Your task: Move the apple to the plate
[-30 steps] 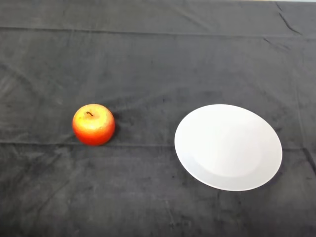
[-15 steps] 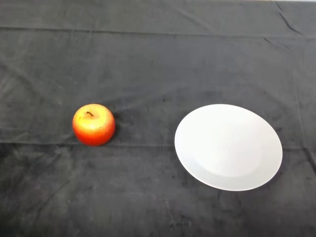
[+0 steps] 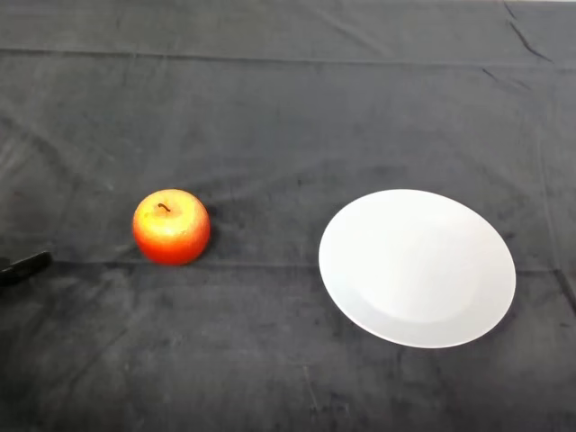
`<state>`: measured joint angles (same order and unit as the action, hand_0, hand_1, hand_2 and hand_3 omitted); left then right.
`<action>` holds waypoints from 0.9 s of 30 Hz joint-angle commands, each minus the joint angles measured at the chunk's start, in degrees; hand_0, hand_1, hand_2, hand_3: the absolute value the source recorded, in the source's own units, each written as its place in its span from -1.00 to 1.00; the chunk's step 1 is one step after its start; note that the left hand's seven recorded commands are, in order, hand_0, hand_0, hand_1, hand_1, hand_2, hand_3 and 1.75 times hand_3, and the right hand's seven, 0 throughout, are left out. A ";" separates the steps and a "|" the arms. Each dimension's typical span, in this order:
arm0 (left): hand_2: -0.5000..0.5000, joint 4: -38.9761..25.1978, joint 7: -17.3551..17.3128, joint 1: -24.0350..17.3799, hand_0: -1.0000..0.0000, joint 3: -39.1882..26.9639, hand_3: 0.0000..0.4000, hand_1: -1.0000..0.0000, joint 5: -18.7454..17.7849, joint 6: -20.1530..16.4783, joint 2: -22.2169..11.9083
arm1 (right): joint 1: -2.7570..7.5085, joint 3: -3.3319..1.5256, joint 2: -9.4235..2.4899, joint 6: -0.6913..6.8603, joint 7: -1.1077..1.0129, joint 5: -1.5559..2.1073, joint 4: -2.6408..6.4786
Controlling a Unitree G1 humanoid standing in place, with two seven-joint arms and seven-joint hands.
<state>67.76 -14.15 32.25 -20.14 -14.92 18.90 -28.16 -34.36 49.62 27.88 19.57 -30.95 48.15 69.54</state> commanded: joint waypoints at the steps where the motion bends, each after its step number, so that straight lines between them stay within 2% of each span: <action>1: 0.00 -2.58 -2.00 1.61 1.00 2.86 -1.00 1.00 1.30 0.88 2.41 | 0.08 0.71 0.57 -0.18 0.31 -0.09 -0.40; 10: 0.00 -2.90 -5.05 1.86 1.00 5.38 -1.00 1.00 2.92 1.56 4.35 | 0.10 0.70 0.55 -0.18 0.34 -0.08 -0.46; 27: 0.00 -3.39 -8.44 1.95 1.00 10.39 -1.00 1.00 5.79 4.85 9.36 | 0.13 0.68 0.52 -0.17 0.38 -0.07 -0.54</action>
<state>65.86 -20.05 33.07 -12.08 -10.83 23.96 -22.13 -34.36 49.62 27.88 19.57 -30.95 48.15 69.54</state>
